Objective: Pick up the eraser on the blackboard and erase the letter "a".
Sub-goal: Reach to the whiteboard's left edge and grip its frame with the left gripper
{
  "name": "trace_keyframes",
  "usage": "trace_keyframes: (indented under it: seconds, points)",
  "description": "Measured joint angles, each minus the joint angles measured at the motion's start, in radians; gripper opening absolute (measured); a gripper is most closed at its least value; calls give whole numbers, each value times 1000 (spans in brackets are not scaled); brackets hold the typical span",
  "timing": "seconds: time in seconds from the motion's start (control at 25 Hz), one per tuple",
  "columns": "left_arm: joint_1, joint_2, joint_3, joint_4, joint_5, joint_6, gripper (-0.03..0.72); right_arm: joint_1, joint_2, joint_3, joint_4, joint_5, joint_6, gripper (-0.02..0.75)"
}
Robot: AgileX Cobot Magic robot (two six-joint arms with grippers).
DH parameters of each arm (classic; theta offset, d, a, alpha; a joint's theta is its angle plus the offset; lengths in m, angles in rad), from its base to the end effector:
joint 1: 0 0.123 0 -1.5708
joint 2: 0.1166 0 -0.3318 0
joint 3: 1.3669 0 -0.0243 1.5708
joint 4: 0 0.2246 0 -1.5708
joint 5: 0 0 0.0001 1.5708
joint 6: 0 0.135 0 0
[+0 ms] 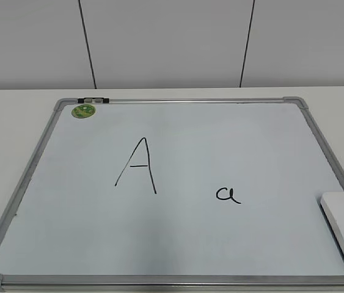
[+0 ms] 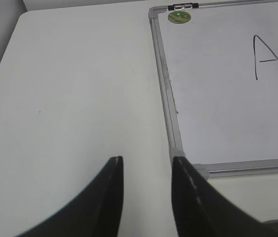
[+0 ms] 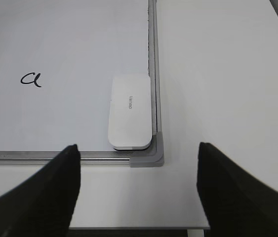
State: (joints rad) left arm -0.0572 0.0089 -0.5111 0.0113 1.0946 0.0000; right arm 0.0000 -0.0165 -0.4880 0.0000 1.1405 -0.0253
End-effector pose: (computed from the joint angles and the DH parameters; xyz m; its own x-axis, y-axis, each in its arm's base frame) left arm -0.0378 0.0035 0.2442 -0.4828 0.0328 -0.8751 0.0509 0.9987 0.0094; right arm -0.0422 0.0000 0.2311 -0.5214 -0.0253 -0.8529 -0.0132 0.9997 -0.0216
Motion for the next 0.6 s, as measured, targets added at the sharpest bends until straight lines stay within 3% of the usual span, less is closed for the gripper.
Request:
trace_keyframes:
  seconds: [0.6]
  points:
    - [-6,0,0,0,0,0,242,0,0,0,0,0,0,547]
